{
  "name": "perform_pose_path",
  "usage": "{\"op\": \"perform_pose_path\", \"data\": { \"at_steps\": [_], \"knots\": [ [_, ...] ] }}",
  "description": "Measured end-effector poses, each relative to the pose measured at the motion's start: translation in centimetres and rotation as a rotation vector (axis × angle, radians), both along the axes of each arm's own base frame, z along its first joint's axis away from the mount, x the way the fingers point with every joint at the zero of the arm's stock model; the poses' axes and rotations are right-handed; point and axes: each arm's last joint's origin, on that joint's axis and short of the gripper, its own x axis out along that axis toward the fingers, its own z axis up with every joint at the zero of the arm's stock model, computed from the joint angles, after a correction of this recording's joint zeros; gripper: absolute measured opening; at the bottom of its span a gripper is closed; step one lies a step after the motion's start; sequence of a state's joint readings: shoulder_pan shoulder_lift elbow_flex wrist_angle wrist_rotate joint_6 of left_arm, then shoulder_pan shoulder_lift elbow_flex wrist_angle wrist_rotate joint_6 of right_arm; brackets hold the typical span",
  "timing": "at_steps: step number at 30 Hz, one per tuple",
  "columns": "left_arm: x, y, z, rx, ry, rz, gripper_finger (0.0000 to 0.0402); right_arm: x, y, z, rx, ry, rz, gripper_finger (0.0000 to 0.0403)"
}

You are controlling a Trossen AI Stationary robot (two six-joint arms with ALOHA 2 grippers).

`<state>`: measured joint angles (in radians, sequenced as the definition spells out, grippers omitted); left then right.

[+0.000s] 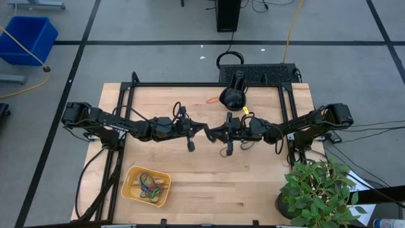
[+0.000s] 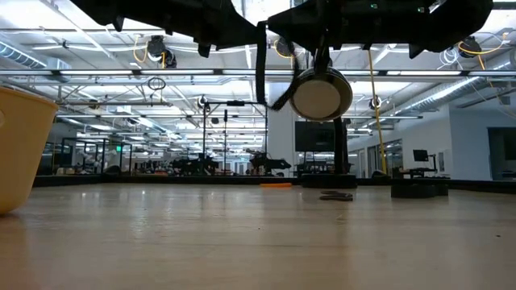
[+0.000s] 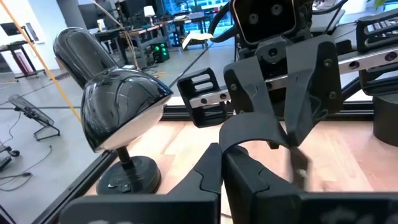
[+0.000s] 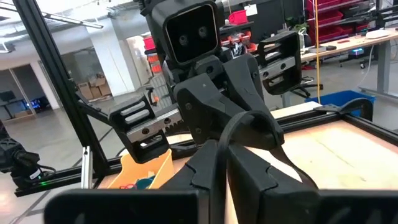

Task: Pick and place rubber bands into bin
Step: Put the left black rubberband into the yellow bin

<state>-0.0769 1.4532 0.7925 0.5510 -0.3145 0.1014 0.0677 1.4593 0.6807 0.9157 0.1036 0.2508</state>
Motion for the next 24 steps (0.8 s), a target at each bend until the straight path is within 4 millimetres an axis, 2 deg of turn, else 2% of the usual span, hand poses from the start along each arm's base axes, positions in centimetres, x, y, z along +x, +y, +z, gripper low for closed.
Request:
{"op": "perform_pose_path", "data": {
  "at_steps": [4,10,15,21,24],
  "knots": [
    [0.0,0.0,0.0,-0.001,0.000,0.000,0.0006,0.0,0.0,0.0,-0.005,0.000,-0.001,0.0057],
    [0.0,0.0,0.0,-0.001,0.001,0.000,0.0006,0.0,-0.1,0.0,-0.012,0.001,-0.008,0.0144],
    [-0.1,0.1,-0.1,0.003,0.015,0.021,0.0009,-0.3,-0.3,0.4,-0.109,0.008,-0.015,0.0202],
    [-1.8,0.2,0.5,-0.027,0.111,0.050,0.0008,-1.0,-0.3,0.1,-0.118,0.143,-0.007,0.0230],
    [-3.0,0.3,1.5,-0.061,0.128,0.046,0.0006,-1.4,-0.3,-0.4,-0.121,0.228,-0.003,0.0233]
  ]
}}
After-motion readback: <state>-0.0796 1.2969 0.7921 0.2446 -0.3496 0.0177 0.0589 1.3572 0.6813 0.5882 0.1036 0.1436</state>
